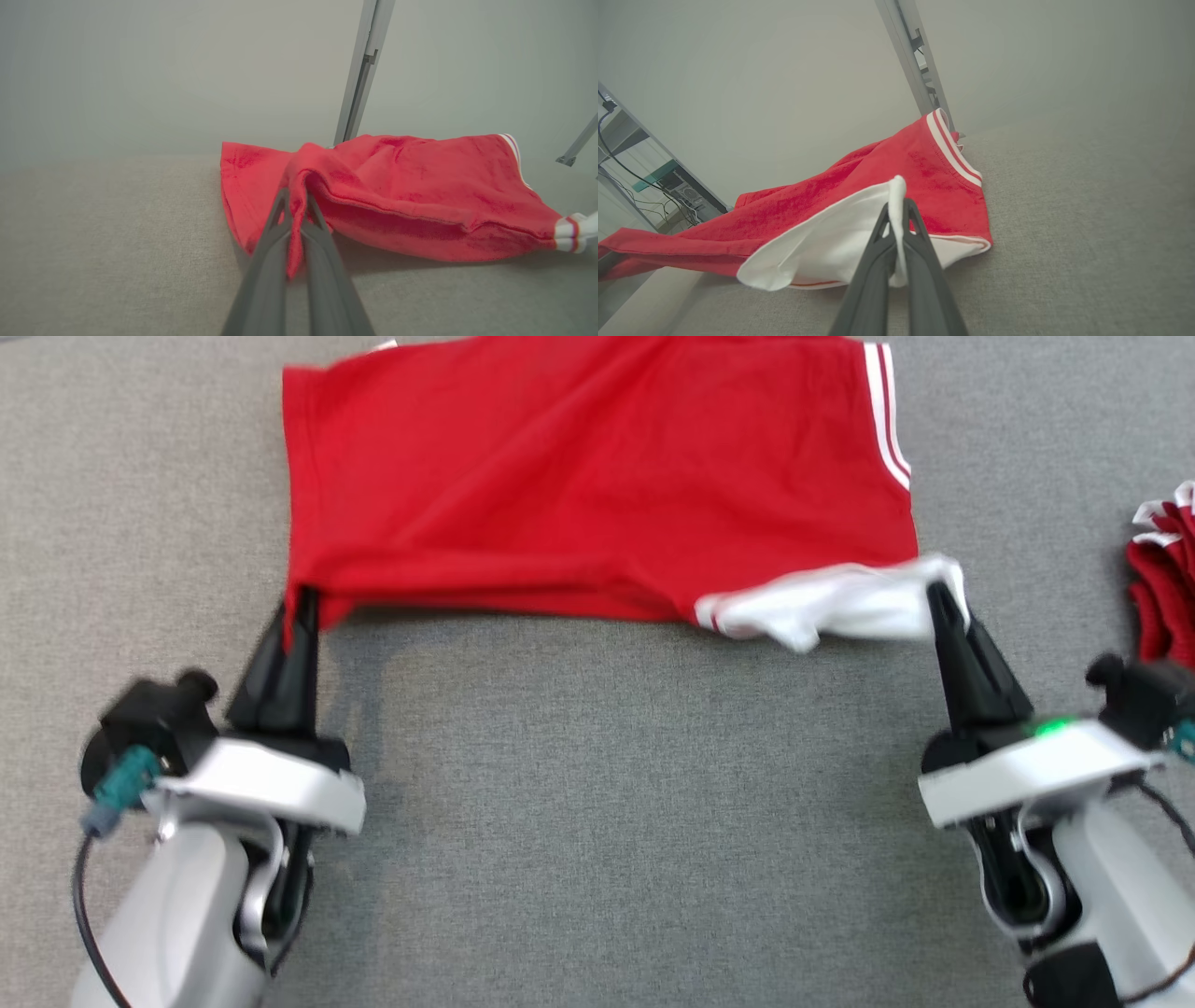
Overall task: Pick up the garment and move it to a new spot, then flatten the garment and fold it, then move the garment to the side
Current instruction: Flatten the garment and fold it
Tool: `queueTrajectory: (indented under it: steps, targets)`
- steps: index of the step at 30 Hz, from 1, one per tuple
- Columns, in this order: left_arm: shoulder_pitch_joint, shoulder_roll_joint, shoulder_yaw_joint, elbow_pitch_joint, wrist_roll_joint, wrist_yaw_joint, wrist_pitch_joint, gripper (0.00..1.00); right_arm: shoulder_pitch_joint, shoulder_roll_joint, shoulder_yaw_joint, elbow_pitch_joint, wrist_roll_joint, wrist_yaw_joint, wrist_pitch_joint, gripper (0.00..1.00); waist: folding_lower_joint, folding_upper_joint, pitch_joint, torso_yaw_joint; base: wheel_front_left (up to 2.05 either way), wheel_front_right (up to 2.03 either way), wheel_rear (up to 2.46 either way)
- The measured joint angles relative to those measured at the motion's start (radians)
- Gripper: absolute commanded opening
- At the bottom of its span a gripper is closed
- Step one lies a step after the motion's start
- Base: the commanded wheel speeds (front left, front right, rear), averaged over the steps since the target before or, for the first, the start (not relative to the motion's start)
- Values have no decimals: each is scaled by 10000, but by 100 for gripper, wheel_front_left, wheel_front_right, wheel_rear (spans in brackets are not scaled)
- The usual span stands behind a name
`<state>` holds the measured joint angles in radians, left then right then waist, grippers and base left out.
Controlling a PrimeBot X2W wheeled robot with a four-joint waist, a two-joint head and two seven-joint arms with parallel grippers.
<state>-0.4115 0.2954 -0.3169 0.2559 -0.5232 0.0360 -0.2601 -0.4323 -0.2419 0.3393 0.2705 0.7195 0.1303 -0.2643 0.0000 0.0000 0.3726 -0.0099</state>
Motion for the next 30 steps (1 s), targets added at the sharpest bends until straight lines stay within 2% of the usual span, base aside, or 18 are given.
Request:
queueTrajectory:
  steps: [5, 13, 21, 30]
  targets:
    - [1319, 222, -380, -596, 25, 92, 481, 0, 1407, 128, -424, -362, 65, 0, 198, 0, 0, 0, -427, 22, 0, 0, 0]
    - [3143, 947, -577, -1563, -368, 104, 1580, 0, 3788, 512, -1193, -1630, 125, 0, 1285, 0, 0, 0, -1203, -4, 0, 0, 0]
    - [4493, 1329, -424, -2508, -763, 665, 2380, 0, 6166, 1444, -2040, -3267, 8, 0, 2731, 0, 0, 0, -1960, -90, 0, 0, 0]
    - [5676, 1820, -458, -3404, -1312, 903, 3524, 0, 7883, 1862, -2525, -4454, -347, 0, 4029, 0, 0, 0, -2475, -342, 0, 0, 0]
